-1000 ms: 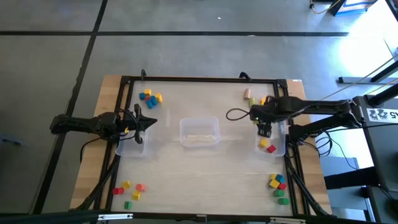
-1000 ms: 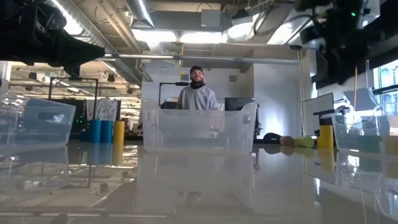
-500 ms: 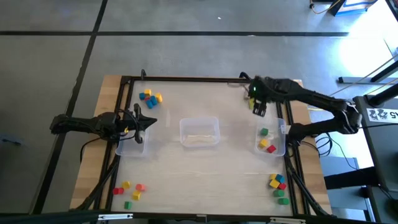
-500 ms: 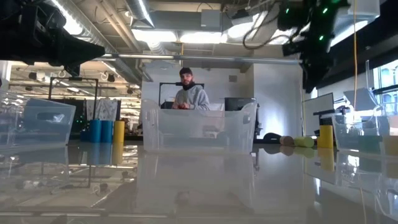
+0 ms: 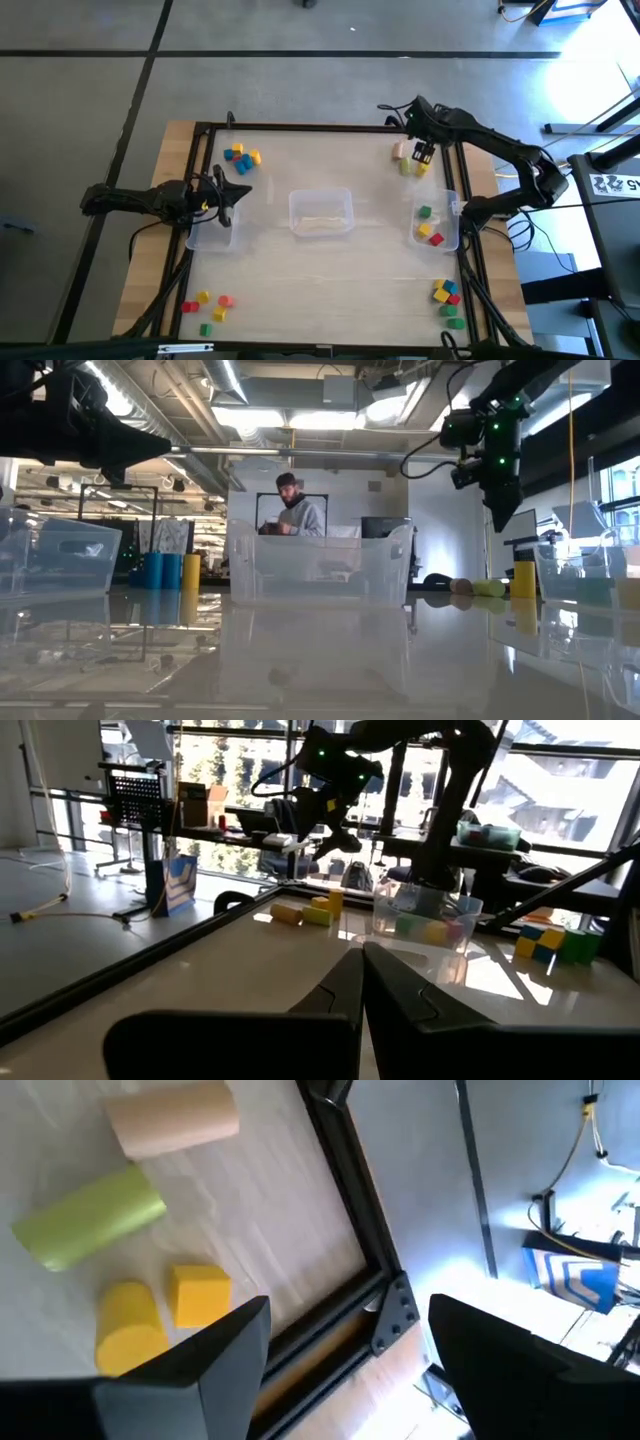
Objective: Sort blocks by size
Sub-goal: Put the yellow cube block into the right transparent bin
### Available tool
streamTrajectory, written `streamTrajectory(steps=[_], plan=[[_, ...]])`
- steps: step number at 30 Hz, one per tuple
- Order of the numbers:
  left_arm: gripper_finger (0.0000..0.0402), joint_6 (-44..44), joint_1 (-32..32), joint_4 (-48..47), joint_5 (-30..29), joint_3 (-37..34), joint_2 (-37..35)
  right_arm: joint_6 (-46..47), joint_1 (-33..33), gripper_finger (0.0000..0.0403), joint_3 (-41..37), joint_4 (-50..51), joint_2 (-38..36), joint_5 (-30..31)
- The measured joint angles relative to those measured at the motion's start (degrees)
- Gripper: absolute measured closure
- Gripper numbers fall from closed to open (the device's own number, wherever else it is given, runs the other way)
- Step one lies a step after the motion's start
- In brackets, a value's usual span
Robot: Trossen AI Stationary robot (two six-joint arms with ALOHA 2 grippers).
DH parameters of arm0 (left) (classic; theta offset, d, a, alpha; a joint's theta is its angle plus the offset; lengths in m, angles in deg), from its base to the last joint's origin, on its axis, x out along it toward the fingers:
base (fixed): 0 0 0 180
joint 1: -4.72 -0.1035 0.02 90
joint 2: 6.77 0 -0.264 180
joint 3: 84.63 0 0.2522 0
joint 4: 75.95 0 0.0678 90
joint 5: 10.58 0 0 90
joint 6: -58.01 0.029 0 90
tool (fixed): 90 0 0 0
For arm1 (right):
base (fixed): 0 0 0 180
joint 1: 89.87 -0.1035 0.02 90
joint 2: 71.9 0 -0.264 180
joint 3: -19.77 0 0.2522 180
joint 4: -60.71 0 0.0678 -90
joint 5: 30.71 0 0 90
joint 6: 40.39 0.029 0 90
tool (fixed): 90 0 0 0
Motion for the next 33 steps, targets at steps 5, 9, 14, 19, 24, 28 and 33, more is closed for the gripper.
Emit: streamTrajectory(steps=[5,9,14,19,24,28,33], plan=[[0.0396,-0.3,0.0,0.0,-0.4,0.0,0.0,0.1,2.4,0.0125,0.0,-4.0,0.9,-4.6],[0.0396,1.9,0.0,0.0,-0.4,0.0,0.0,-0.7,8.1,0.0125,0.1,-4.1,3.2,-11.3],[0.0396,2.8,-1.2,0.0,-0.5,0.0,0.0,-2.8,12.4,0.0125,0.1,-1.5,6.9,-16.3],[0.0396,2.7,-2.4,0.0,-0.5,0.0,0.0,-3.7,12.3,0.0125,0.3,0.3,9.3,-17.3],[0.0396,2.7,-2.9,0.0,-0.5,0.0,0.0,-5.0,12.3,0.0125,0.3,1.8,11.9,-16.9],[0.0396,2.6,-2.9,-0.1,-0.5,0.0,0.0,-5.1,12.3,0.0125,0.3,2.3,12.9,-17.4],[0.0396,2.7,-2.9,-0.2,-0.4,0.0,0.0,-5.1,12.2,0.0125,-0.1,2.5,13.5,-18.3]])
